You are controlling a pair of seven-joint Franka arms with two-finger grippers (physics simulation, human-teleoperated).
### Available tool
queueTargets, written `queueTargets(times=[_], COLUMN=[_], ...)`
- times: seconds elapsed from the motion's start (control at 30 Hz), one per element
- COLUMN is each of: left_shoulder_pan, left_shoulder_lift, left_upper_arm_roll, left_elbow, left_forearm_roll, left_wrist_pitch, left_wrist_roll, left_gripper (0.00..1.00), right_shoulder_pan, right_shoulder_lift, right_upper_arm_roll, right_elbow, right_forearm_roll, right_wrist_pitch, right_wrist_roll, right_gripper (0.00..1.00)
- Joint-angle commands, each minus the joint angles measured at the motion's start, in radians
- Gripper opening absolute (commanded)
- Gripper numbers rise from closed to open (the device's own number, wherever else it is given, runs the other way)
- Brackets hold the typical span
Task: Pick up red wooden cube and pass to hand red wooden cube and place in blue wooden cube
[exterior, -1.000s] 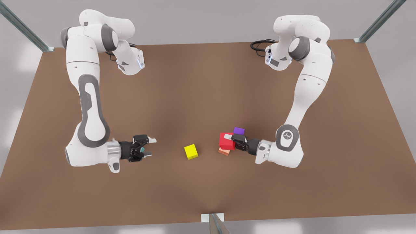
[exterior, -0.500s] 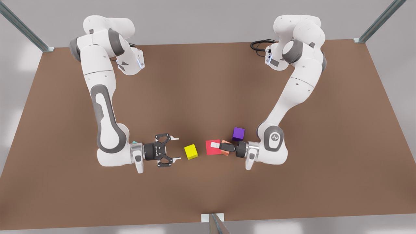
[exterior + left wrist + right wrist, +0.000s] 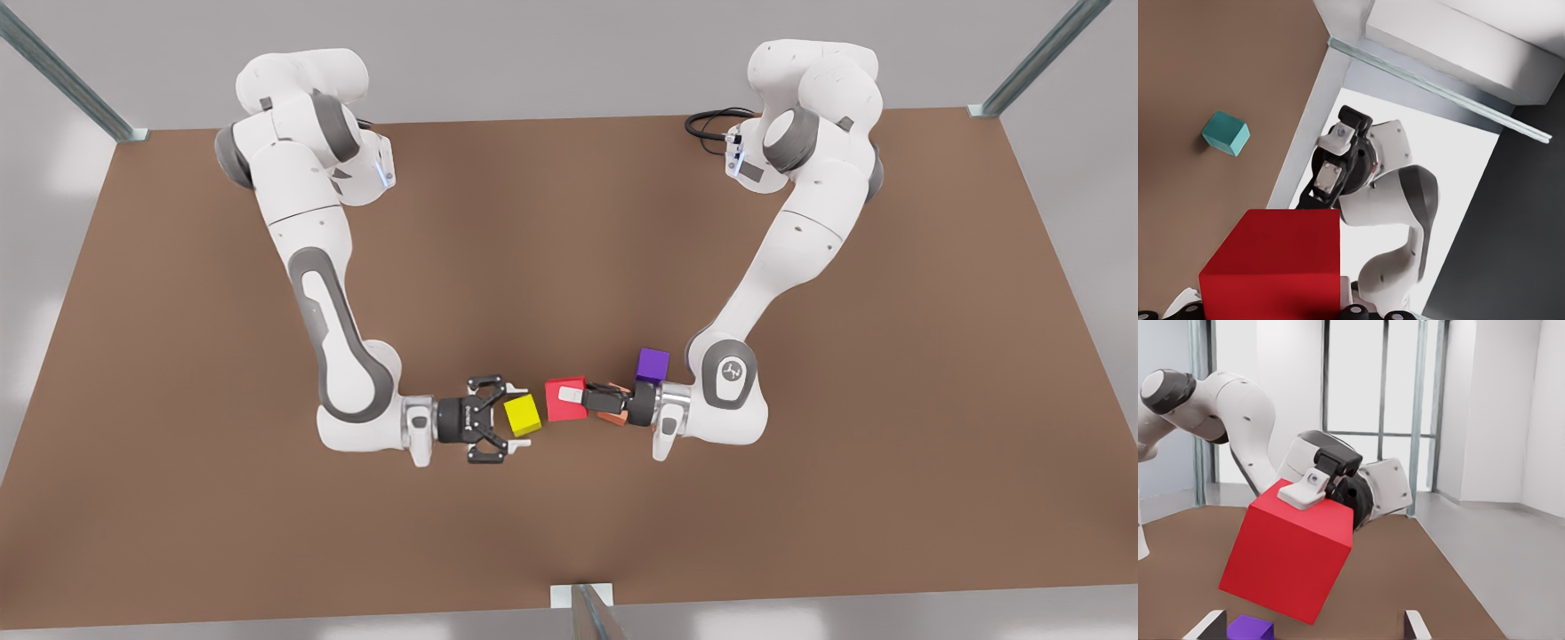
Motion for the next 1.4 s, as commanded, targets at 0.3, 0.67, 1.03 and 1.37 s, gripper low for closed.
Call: queueTargets(times=[0.3, 0.67, 1.03, 1.37], left_shoulder_pan=[0.001, 0.001, 0.001, 0.003], left_shoulder_lift=[-0.002, -0.002, -0.002, -0.005], left_upper_arm_roll=[0.001, 0.001, 0.004, 0.004], left_elbow=[-0.004, -0.004, -0.004, -0.004], left_forearm_roll=[-0.002, -0.002, 0.032, 0.033], left_wrist_pitch=[0.001, 0.000, 0.001, 0.000], left_wrist_roll=[-0.019, -0.011, 0.121, 0.115], left_gripper=[0.65, 0.65, 0.65, 0.65], right_shoulder_pan=[-0.022, -0.034, -0.028, -0.019], right_shoulder_lift=[-0.039, -0.033, -0.024, -0.016], right_upper_arm_roll=[0.047, 0.089, 0.104, 0.106], right_elbow=[-0.062, -0.061, -0.050, -0.038], right_forearm_roll=[0.026, 0.040, 0.060, 0.064], right_wrist_pitch=[0.026, 0.030, 0.050, 0.110], right_wrist_roll=[-0.276, -0.274, -0.257, -0.237], right_gripper=[1.00, 1.00, 1.00, 1.00])
